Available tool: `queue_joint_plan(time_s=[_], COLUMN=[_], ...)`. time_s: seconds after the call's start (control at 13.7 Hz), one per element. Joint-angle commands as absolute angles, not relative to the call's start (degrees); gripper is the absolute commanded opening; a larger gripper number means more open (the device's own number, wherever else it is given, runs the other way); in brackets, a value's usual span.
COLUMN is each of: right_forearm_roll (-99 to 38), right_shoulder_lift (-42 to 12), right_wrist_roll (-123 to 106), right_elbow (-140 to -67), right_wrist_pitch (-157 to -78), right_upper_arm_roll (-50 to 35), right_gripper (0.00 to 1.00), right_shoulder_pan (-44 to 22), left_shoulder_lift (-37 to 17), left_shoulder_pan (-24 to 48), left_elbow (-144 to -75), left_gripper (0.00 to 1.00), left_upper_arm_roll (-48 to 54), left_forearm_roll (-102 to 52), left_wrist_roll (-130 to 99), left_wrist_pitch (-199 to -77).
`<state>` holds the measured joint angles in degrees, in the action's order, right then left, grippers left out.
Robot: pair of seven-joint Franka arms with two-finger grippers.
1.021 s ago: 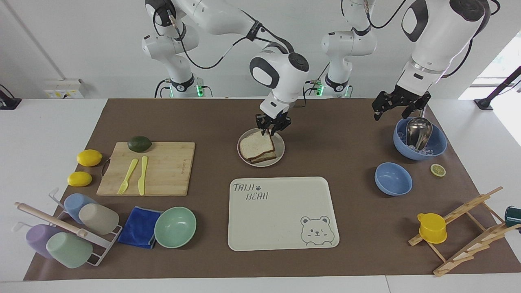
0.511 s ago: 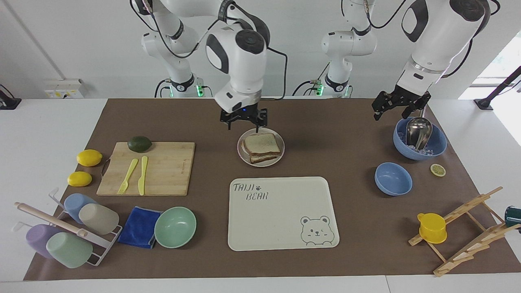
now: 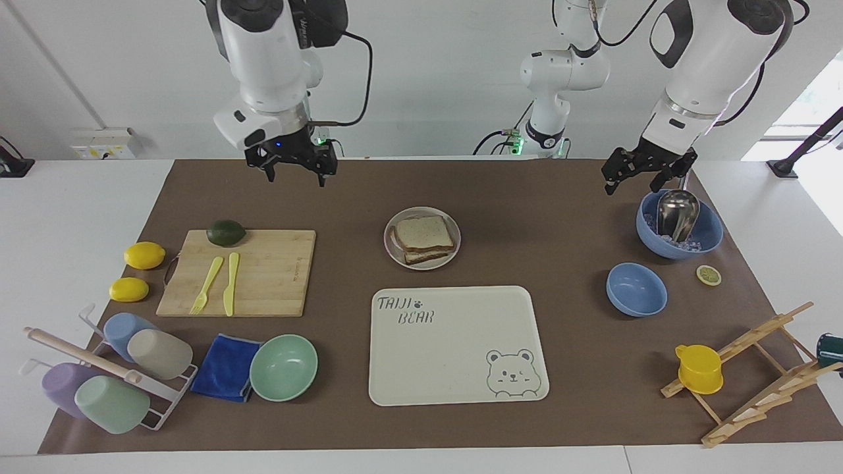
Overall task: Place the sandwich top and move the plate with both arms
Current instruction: 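Retract the right gripper while the left gripper reaches the plate rim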
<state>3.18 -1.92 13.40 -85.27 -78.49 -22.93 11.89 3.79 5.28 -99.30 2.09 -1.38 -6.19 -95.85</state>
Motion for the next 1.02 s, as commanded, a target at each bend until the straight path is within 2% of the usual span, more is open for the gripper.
queue_joint_plan(time_s=[0.0,0.15,0.29,0.44,0.58,0.95], right_forearm_roll=[1.8,2.0,1.8,1.9,2.0,0.9], right_shoulder_lift=[-0.4,-0.2,1.5,2.1,2.7,2.5], right_wrist_roll=[8.6,1.1,-0.4,-0.8,-1.0,-2.5], right_elbow=[-86.7,-87.2,-91.0,-92.6,-93.1,-93.2], right_wrist_pitch=[-76.7,-76.6,-81.8,-84.3,-82.7,-82.6], right_upper_arm_roll=[-14.1,-5.1,1.6,2.4,3.9,7.5], right_gripper=[1.0,1.0,1.0,1.0,1.0,1.0], right_shoulder_pan=[7.9,3.8,-2.0,-2.8,-4.1,-6.1], left_shoulder_lift=[4.2,4.3,5.1,6.7,7.7,3.7], left_shoulder_pan=[5.1,5.2,5.9,7.7,12.0,23.9], left_elbow=[-99.8,-100.3,-104.7,-111.0,-116.9,-129.1], left_gripper=[1.0,1.0,1.0,1.0,1.0,1.0], left_upper_arm_roll=[2.4,2.4,2.6,2.9,2.9,2.9], left_forearm_roll=[-0.7,-0.8,-1.7,-5.3,-6.0,-8.1], left_wrist_roll=[-6.6,-6.5,-6.8,-9.0,-13.8,-22.6], left_wrist_pitch=[-96.6,-97.0,-100.1,-105.6,-111.6,-129.6])
